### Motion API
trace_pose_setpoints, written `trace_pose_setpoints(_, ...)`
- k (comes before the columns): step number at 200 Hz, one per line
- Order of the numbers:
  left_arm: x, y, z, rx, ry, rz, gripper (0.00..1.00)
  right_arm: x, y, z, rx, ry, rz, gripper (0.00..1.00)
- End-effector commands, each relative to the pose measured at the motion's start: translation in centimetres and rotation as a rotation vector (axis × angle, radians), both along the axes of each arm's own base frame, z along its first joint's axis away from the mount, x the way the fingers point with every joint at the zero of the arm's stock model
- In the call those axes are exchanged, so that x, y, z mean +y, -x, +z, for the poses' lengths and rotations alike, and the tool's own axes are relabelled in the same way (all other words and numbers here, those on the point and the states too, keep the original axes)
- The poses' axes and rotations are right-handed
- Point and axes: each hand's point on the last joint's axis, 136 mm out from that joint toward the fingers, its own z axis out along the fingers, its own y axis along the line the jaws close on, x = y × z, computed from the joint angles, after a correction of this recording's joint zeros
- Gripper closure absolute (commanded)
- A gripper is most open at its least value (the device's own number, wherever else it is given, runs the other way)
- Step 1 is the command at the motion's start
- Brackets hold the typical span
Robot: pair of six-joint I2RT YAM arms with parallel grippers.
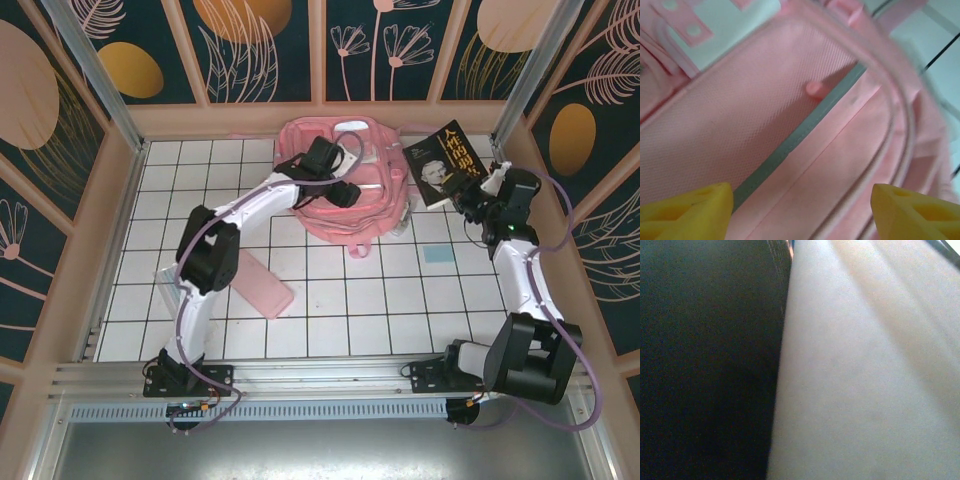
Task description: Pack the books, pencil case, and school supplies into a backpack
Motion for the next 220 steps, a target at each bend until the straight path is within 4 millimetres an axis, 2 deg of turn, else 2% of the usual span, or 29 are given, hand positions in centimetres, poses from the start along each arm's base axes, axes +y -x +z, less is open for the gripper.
trace_pose_setpoints(1,1.6,2.8,-3.8,0.083,-0.216,-0.142,0.26,0.5,1.0,2.0,-0.099,0.025,0.053,1.0)
trace_pose_setpoints(32,1.2,2.9,-4.0,0.054,-0.22,-0.192,0.24,0.4,1.2,1.0,-0.078,0.004,0.055,1.0)
trace_pose_setpoints(68,0.9,2.7,-5.3,0.058,-0.248,-0.229,0.23,0.5,1.1,0.5,-0.067,-0.011,0.061,1.0)
trace_pose_setpoints(108,2.6,1.8,-9.5,0.048,-0.388,-0.241,0.24,0.5,1.2,0.3,-0.06,-0.015,0.062,1.0)
trace_pose_setpoints(135,2.2,2.1,-11.1,0.078,-0.378,-0.265,0.27,0.6,1.3,0.5,-0.063,-0.016,0.065,1.0)
trace_pose_setpoints(142,2.0,2.3,-11.5,0.087,-0.369,-0.271,0.33,0.6,1.3,0.5,-0.063,-0.017,0.066,1.0)
trace_pose_setpoints(168,1.7,2.5,-12.7,0.119,-0.345,-0.286,0.82,0.8,1.4,0.8,-0.065,-0.024,0.074,1.0)
trace_pose_setpoints(172,1.8,2.3,-12.6,0.119,-0.338,-0.28,0.89,0.8,1.4,0.8,-0.066,-0.024,0.076,1.0)
trace_pose_setpoints(175,1.7,2.3,-12.5,0.119,-0.332,-0.277,1.0,0.8,1.5,0.8,-0.067,-0.023,0.077,1.0)
trace_pose_setpoints(195,1.3,1.2,-10.1,0.099,-0.247,-0.21,1.0,0.9,1.9,1.0,-0.067,-0.009,0.08,1.0)
trace_pose_setpoints(207,1.2,-0.1,-7.0,0.068,-0.174,-0.147,1.0,0.6,2.2,1.2,-0.067,0.009,0.069,1.0)
trace_pose_setpoints(220,1.0,-1.0,-2.6,0.034,-0.07,-0.092,1.0,-0.1,2.4,1.5,-0.067,0.034,0.039,1.0)
